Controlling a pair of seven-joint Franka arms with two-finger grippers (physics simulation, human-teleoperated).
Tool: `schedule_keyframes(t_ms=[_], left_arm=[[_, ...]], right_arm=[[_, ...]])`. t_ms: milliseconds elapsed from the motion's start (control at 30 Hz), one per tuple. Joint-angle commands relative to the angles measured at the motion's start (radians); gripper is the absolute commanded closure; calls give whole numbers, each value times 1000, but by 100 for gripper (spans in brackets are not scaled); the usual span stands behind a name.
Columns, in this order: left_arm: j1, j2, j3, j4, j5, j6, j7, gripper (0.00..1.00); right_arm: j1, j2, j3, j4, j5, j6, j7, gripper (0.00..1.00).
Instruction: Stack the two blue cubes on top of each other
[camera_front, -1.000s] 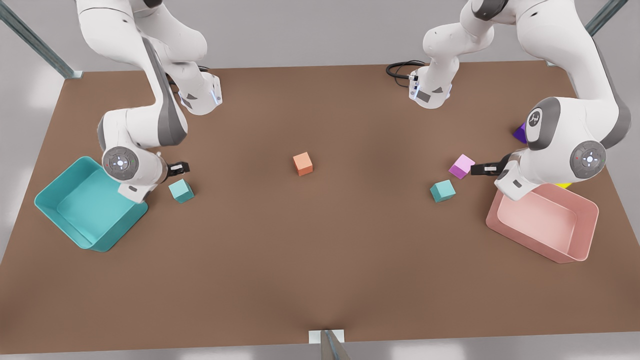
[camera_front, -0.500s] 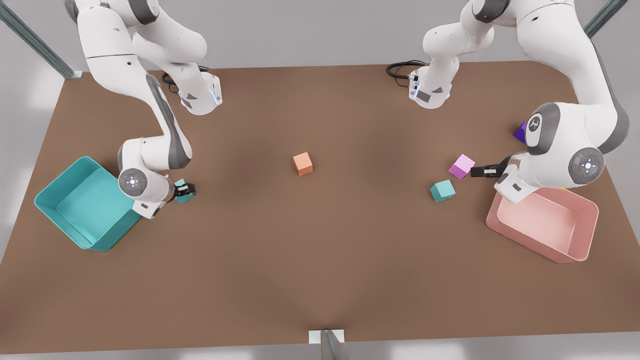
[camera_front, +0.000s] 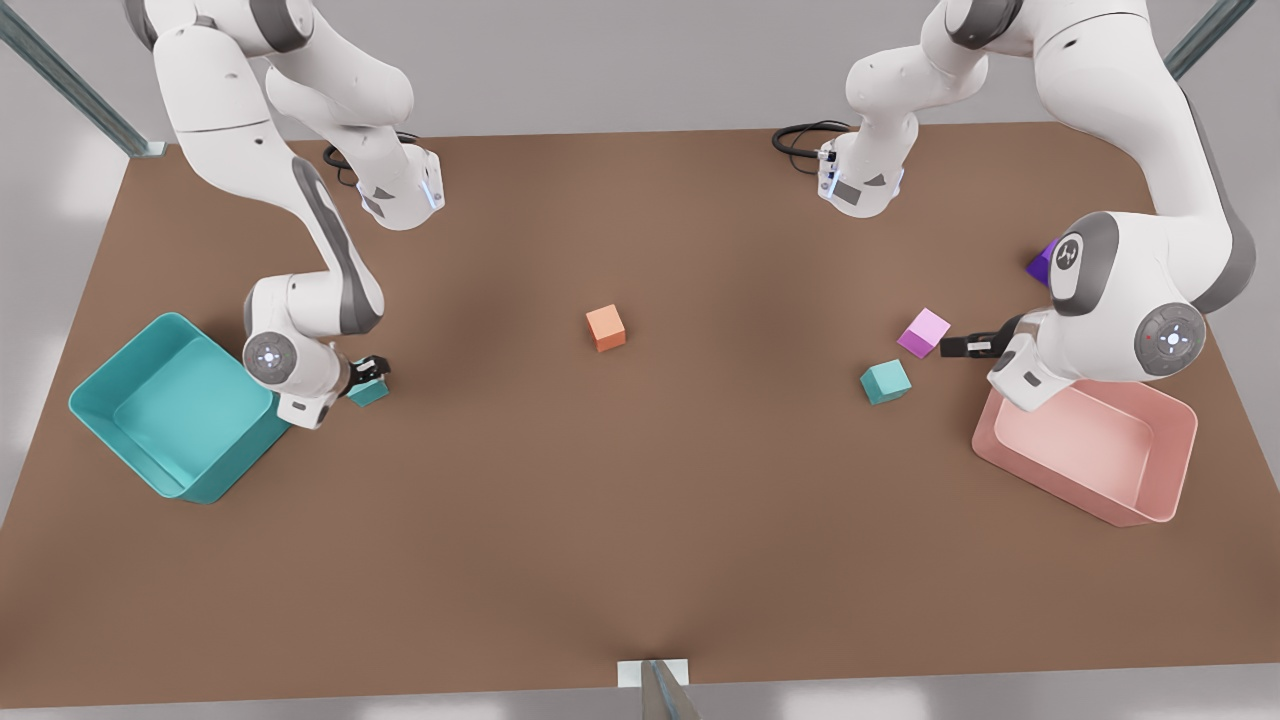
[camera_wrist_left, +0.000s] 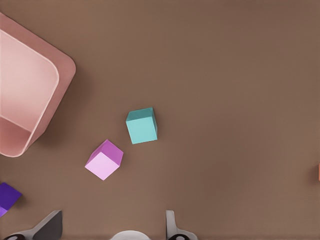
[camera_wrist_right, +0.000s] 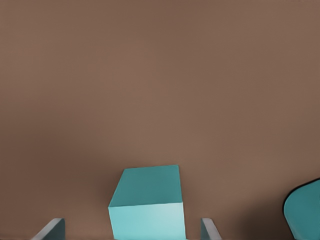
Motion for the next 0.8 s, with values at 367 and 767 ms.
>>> schedule_keyframes(t_ms=[367, 767], left_arm=[[11, 7, -1, -1, 1, -1, -5, 0], [11, 14, -1, -2, 1, -1, -3, 0]], right_arm=[[-15, 59, -14, 3, 0, 25, -147, 0], [-15, 99, -17, -31, -35, 37, -136, 0]])
